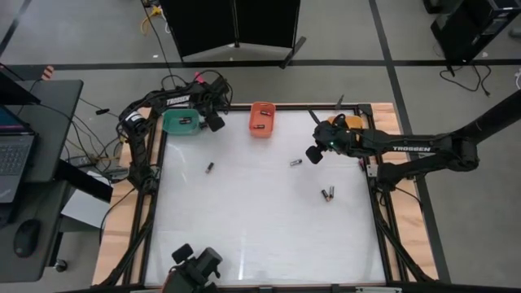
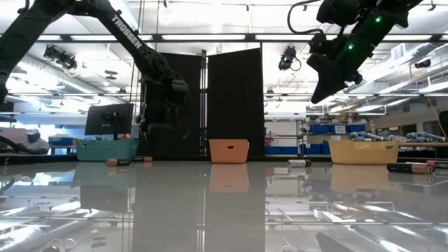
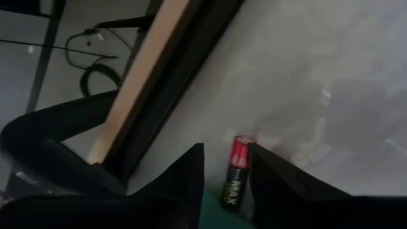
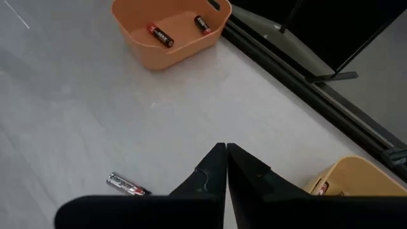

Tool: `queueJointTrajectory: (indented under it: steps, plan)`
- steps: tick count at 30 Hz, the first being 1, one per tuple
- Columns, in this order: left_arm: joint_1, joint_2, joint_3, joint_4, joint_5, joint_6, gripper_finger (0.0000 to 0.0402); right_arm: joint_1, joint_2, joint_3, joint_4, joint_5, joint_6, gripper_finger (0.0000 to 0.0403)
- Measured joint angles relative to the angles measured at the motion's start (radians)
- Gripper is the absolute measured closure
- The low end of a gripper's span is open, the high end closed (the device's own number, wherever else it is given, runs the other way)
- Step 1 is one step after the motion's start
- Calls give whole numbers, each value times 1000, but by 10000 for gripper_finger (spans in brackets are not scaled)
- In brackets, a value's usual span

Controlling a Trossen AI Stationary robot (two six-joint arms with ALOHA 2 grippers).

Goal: Sort batteries
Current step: Put the top red battery into the orange container

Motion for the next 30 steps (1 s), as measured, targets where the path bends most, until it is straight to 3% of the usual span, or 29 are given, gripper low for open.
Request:
queueJointTrajectory:
  steps: [21, 30]
  plan:
    - [4, 66, 1, -8, 19, 49, 277, 0, 0, 0, 1, 2, -6, 390]
    - [4, 67, 1, -10, 25, 54, 356, 0, 0, 0, 1, 2, -14, 380]
